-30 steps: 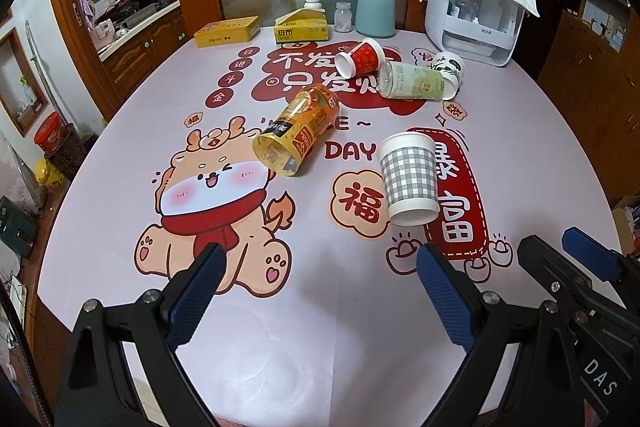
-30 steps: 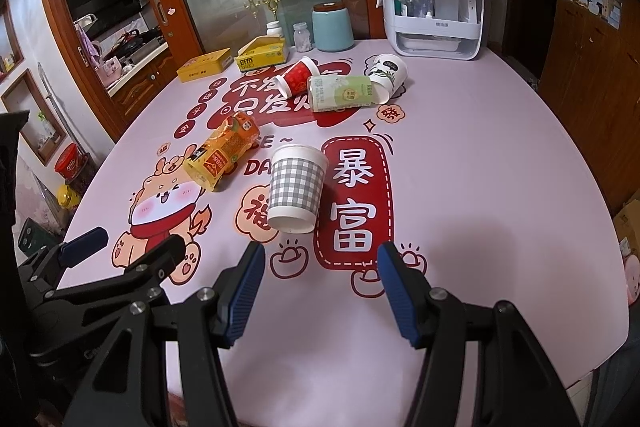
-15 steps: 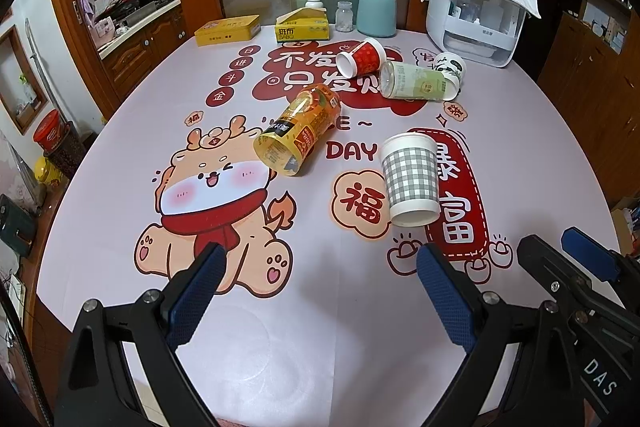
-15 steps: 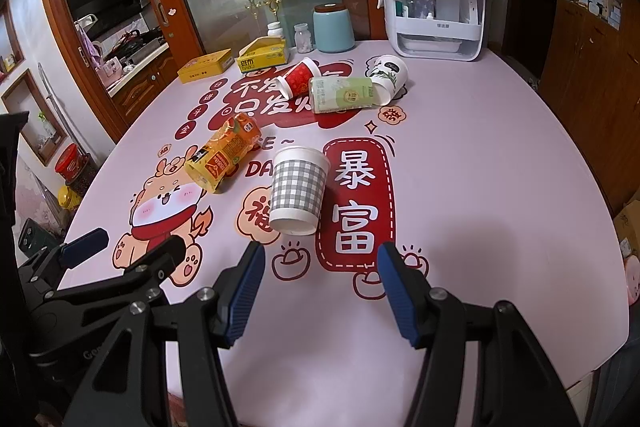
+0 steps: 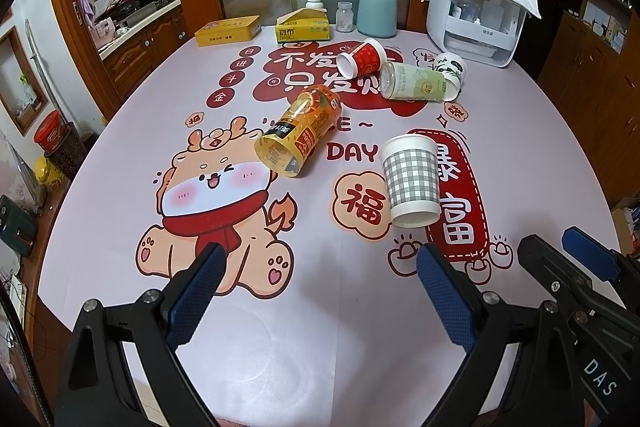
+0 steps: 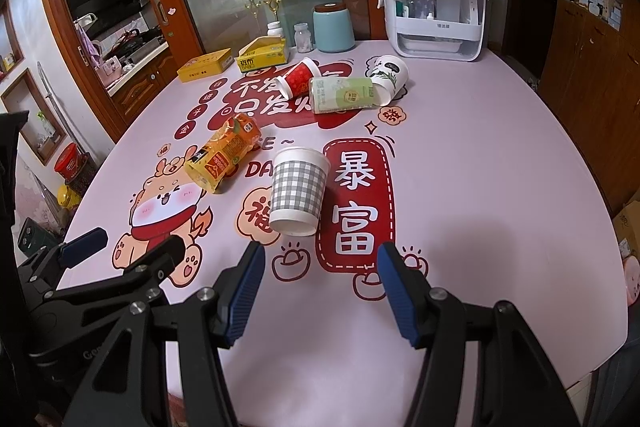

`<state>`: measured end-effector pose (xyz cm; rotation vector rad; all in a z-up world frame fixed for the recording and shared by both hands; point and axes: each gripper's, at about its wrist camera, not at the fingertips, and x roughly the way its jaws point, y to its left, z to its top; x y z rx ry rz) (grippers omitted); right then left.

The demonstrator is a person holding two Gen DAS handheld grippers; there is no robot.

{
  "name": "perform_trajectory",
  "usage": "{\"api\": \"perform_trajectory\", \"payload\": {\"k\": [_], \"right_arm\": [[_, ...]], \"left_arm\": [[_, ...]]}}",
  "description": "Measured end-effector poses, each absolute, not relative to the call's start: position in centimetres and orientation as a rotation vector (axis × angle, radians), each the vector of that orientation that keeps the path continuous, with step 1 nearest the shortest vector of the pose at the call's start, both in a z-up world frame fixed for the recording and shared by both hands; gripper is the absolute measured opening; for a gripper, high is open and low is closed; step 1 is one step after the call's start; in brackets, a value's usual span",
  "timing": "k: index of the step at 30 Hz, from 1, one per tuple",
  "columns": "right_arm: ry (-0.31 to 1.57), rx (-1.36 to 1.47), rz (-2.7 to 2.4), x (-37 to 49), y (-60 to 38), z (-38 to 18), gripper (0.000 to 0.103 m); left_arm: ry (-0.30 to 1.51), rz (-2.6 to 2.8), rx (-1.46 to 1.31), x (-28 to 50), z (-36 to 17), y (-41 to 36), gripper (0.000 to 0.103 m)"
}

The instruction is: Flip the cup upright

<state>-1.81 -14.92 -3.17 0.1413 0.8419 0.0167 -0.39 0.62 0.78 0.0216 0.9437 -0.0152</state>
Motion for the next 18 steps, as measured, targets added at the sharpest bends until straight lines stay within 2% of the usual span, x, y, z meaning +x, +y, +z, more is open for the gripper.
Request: {"api": "perform_trajectory", "payload": {"k": [18], "right_arm": [[0.823,0.161,0.039,-1.51,-14.54,-3.12,0.059]], "left_arm": [[0.937,-0.016,0.015,0.04,0.7,0.65,0.095]]}}
